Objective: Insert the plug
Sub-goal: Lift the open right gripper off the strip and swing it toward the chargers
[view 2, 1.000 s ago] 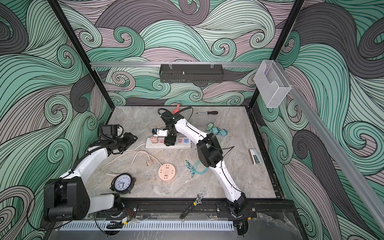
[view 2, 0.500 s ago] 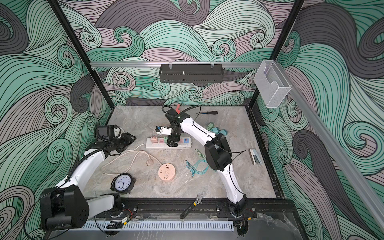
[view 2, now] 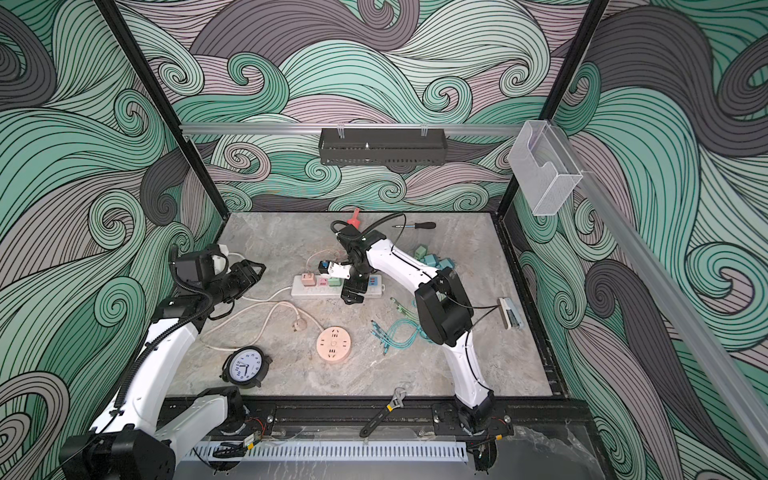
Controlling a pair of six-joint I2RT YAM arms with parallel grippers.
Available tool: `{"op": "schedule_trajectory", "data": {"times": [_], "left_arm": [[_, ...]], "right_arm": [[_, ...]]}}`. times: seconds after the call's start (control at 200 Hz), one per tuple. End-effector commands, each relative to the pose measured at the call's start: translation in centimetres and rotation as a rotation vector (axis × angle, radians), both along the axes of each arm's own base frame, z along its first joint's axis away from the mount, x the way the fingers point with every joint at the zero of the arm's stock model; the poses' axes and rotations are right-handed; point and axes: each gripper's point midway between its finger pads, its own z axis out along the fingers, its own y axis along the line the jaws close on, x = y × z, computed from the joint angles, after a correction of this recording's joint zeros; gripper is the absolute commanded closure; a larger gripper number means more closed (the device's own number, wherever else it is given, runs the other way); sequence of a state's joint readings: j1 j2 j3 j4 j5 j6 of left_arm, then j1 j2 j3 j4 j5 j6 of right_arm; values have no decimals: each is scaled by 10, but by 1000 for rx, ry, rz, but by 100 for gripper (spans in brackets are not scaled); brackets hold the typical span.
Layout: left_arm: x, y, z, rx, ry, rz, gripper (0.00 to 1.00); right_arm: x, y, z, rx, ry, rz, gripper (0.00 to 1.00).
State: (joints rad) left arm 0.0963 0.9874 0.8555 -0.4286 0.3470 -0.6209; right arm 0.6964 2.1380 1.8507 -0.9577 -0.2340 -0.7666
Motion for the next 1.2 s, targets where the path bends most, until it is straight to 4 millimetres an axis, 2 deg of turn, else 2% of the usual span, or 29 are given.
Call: {"op": "schedule_trajectory", "data": {"times": [0.0, 0.185, 0.59, 0.831, 1.196], "left_arm": [[-3, 0, 17, 6, -22, -18, 40], [-7, -3, 22, 4, -30, -36, 40], [-10, -6, 26, 12, -36, -68, 40], [-10, -8, 19, 8, -21, -80, 40], [-10, -10, 19, 16, -27, -104, 40]], "right_arm": [[-8, 2, 5, 21, 48, 25, 1], [-21, 7, 3, 21, 152, 64, 1], [-43, 8, 0, 53, 253, 113, 1], [-59, 13, 40, 199, 300, 109, 3], [-58, -3, 90, 414, 186, -7, 5]]}}
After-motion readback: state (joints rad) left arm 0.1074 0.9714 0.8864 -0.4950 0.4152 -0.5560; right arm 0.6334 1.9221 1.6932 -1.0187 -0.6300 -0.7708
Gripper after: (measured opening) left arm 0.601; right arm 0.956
